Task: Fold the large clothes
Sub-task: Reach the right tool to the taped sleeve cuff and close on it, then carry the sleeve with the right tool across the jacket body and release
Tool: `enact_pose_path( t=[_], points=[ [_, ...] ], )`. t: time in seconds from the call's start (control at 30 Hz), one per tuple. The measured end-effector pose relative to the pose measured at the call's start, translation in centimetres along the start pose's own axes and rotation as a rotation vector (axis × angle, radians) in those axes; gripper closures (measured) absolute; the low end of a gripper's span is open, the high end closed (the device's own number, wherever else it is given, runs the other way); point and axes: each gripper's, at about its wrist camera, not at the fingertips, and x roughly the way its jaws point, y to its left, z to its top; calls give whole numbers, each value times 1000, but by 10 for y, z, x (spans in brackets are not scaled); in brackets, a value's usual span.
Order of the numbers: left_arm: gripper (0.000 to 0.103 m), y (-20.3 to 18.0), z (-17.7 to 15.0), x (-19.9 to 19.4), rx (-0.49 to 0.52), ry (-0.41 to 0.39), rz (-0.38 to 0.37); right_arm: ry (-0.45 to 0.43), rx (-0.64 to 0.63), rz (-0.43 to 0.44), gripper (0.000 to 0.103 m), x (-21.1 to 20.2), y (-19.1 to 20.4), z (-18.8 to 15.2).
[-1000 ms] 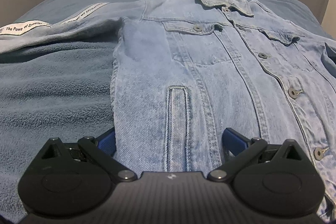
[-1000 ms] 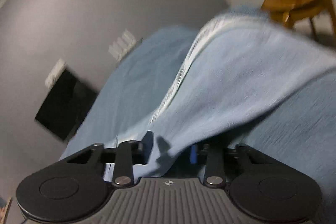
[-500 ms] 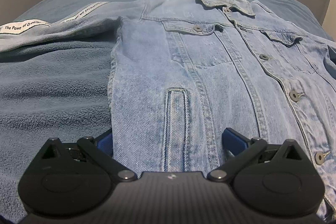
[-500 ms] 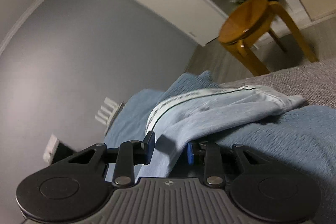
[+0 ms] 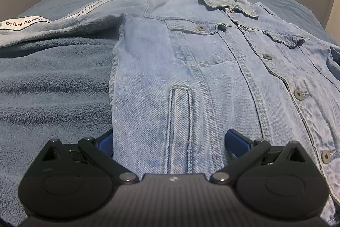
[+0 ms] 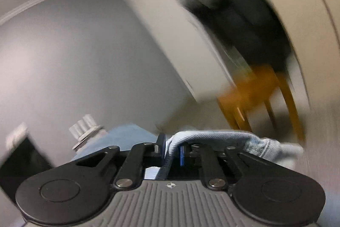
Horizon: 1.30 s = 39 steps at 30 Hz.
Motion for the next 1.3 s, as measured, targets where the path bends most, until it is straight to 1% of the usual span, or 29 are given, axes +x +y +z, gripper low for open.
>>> enact_pose_path(
  t=[0.03,0.1,0.17,0.23,0.3,0.33,0.4,0.47,0.53,0.6,0.63,0.67,0.7,0.77,0.8,0.83,0.9,1.03,1.13,1.2,1.23,1.3],
  points=[
    [0,0,0,0,2,0,1,-36,-80,51,94,-8,23,0],
    [0,0,0,0,2,0,2,-95,-238,164,94,-27,72,-6],
    [0,0,0,0,3,0,2,-116,-393,287,94,-45,122,-20],
    [0,0,0,0,3,-1,2,-83,-552,404,94,-58,172,-41],
    [0,0,0,0,4,-2,2,-36,-712,513,94,-70,220,-71],
    [0,0,0,1,3,-2,0,-12,-787,567,94,-78,240,-91],
    [0,0,0,1,2,-3,-2,37,-953,649,94,-94,272,-140],
    [0,1,0,1,2,-3,-4,96,-1100,708,94,-106,288,-193],
    [0,1,0,1,2,-2,-6,167,-1214,733,95,-118,293,-245],
    [0,1,-1,0,1,-4,-9,245,-1266,733,95,-148,298,-285],
    [0,1,-1,0,2,-5,-9,276,-1277,724,94,-149,294,-300],
    [0,1,-2,0,4,-6,-8,287,-1280,715,88,-168,294,-313],
    [0,0,-2,-1,4,-6,-8,294,-1273,712,82,-169,290,-320],
    [0,0,-2,-1,4,-6,-8,318,-1212,723,54,-175,277,-320],
    [0,0,-2,-1,4,-6,-9,330,-1165,723,49,-177,273,-316],
    [0,1,-2,-1,3,-6,-10,343,-1114,715,44,-176,269,-305],
    [0,1,-3,-3,5,-6,-13,406,-982,691,43,-167,260,-288],
    [0,0,-6,-5,12,-5,-16,564,-665,630,43,-142,239,-255],
    [0,0,-7,-7,15,-4,-19,629,-460,576,42,-136,220,-241],
    [0,0,-7,-8,15,-3,-22,682,-279,541,39,-132,205,-235],
    [0,1,-8,-8,13,-4,-24,714,-182,525,33,-130,197,-234],
    [0,2,-8,-7,9,-6,-28,772,-46,510,32,-125,185,-235]
  ],
)
